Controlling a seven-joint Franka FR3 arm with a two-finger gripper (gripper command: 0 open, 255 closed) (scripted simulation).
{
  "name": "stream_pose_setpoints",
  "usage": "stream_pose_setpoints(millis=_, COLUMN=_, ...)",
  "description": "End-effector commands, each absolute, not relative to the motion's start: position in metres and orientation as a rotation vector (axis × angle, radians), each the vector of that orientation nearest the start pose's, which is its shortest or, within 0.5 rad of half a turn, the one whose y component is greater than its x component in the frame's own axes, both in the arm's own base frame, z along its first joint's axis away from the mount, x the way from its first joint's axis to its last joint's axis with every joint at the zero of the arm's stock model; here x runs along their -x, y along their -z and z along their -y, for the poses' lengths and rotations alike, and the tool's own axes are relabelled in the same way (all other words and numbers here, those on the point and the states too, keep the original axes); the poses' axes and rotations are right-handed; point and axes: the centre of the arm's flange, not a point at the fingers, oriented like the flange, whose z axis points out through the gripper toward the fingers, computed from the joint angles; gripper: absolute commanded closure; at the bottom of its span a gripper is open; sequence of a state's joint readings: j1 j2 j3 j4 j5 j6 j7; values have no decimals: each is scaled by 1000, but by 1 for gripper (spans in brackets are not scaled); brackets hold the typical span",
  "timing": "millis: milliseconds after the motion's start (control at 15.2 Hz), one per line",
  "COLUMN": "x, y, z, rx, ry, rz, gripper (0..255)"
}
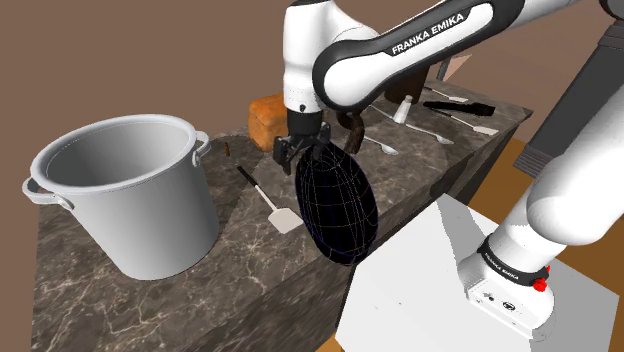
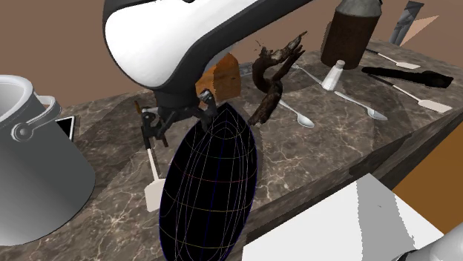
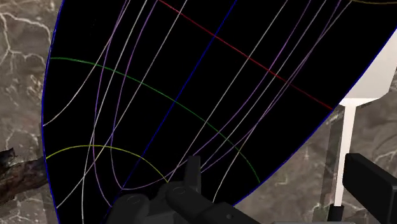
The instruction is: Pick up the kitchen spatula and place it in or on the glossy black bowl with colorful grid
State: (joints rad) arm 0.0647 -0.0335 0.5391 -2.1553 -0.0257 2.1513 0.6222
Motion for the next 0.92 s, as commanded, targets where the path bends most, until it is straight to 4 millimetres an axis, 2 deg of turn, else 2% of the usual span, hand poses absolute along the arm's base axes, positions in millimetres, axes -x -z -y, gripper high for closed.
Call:
stream_pose_setpoints(millis=0, x=-449, y=-406, z=-325, rx=3153, ry=77, rz=-22, gripper=0)
stream_pose_setpoints(millis=396, x=-485, y=-380, z=-387, rx=3141, ry=103, rz=-59, gripper=0)
stream_pose_setpoints(millis=858, x=-489, y=-347, z=-391, rx=3140, ry=104, rz=-61, gripper=0)
